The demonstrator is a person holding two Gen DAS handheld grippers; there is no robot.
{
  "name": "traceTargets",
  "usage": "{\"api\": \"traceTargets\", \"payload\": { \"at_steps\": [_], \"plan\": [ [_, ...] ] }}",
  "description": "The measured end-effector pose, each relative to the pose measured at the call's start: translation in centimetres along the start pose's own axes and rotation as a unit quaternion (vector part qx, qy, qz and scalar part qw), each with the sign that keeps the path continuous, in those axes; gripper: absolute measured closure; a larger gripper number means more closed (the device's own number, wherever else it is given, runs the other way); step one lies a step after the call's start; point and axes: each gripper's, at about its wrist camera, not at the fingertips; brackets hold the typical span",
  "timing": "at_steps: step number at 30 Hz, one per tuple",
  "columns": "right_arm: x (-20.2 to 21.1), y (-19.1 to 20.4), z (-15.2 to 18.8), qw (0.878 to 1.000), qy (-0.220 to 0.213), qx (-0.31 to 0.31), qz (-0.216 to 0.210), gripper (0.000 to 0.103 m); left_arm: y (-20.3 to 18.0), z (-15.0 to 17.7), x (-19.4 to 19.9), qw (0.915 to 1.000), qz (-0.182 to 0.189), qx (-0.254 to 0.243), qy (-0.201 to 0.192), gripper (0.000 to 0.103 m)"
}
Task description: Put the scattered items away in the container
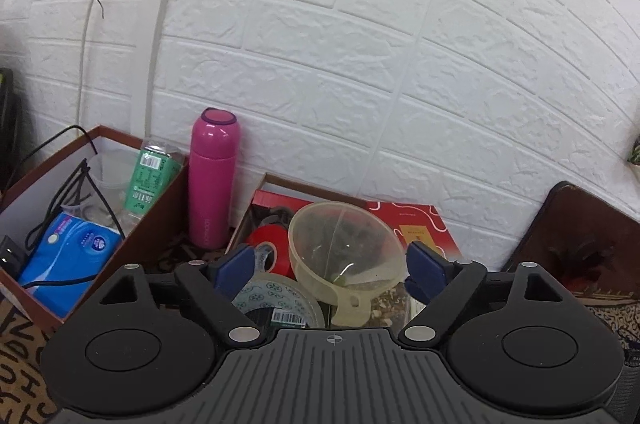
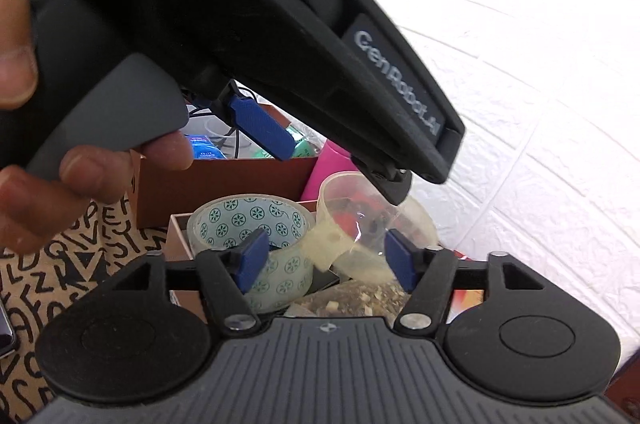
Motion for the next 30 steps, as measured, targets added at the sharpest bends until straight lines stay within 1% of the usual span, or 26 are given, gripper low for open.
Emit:
{"api": "traceTargets", "payload": {
  "at_steps": [1, 3, 4, 6, 7, 8, 9, 11, 12, 13, 15, 17, 19, 22, 25, 30],
  "plan": [
    [0.7, 0.1, 0.2, 1.000, -0.003, -0.004, 0.001, 0.028, -0.2, 0.4, 0.6, 1.0000, -0.003, -0.006, -0.005, 0.007],
    [2.2, 0.4, 0.8, 1.000, -0.009, -0.018, 0.006, 0.018, -0.6, 1.2, 1.9, 0.9996, -0.017, -0.019, -0.015, 0.002],
    [3.1, 0.5, 1.1, 1.000, -0.012, -0.025, 0.010, 0.016, -0.8, 1.7, 2.7, 0.9992, -0.023, -0.025, -0.020, 0.000],
    [5.1, 0.7, 1.7, 0.999, -0.009, -0.042, 0.021, 0.009, -1.3, 3.0, 4.4, 0.9984, -0.032, -0.037, -0.030, 0.000],
    [6.2, 0.8, 2.0, 0.998, -0.004, -0.054, 0.028, 0.008, -1.6, 3.7, 5.3, 0.9978, -0.038, -0.045, -0.031, 0.000],
    [7.2, 0.7, 2.3, 0.997, 0.002, -0.069, 0.032, 0.005, -1.8, 4.3, 6.1, 0.9972, -0.047, -0.052, -0.027, 0.000],
    [7.9, -0.2, 2.7, 0.996, 0.008, -0.087, 0.033, 0.002, -2.1, 5.0, 6.9, 0.9964, -0.059, -0.057, -0.020, 0.000],
    [10.2, -1.4, 4.1, 0.991, 0.021, -0.127, 0.026, 0.001, -2.6, 6.4, 8.2, 0.9939, -0.091, -0.063, -0.001, 0.000],
    [11.1, -4.8, 6.6, 0.988, 0.029, -0.150, 0.017, 0.001, -2.9, 7.1, 8.7, 0.9918, -0.110, -0.064, 0.007, 0.000],
    [11.8, -6.4, 7.8, 0.985, 0.036, -0.169, 0.008, 0.001, -3.2, 7.8, 9.2, 0.9894, -0.128, -0.068, 0.012, 0.000],
    [12.8, -6.7, 9.2, 0.979, 0.049, -0.198, 0.001, 0.001, -3.7, 9.3, 10.2, 0.9863, -0.147, -0.070, 0.026, 0.000],
    [14.5, -7.2, 10.2, 0.976, 0.060, -0.209, 0.008, 0.001, -4.1, 10.4, 10.9, 0.9865, -0.141, -0.069, 0.046, 0.000],
    [15.3, -6.0, 10.3, 0.976, 0.068, -0.205, 0.016, 0.001, -4.7, 11.3, 11.6, 0.9873, -0.129, -0.072, 0.060, 0.000],
    [16.7, -4.3, 10.7, 0.979, 0.077, -0.190, 0.022, 0.001, -6.1, 12.5, 12.6, 0.9855, -0.134, -0.086, 0.057, 0.000],
    [18.7, -3.7, 10.9, 0.978, 0.084, -0.189, 0.022, 0.001, -7.9, 13.6, 13.7, 0.9827, -0.140, -0.110, 0.053, 0.000],
    [21.2, -3.4, 12.3, 0.974, 0.091, -0.208, 0.022, 0.001, -10.4, 15.3, 14.4, 0.9795, -0.125, -0.141, 0.070, 0.000]
  ]
}}
Point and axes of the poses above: each gripper's, at about its wrist camera, not at the fingertips, and x roughly against the way its jaws point, y to its left, z to its underside, and after that the axes turned 15 degrees about y, right-handed
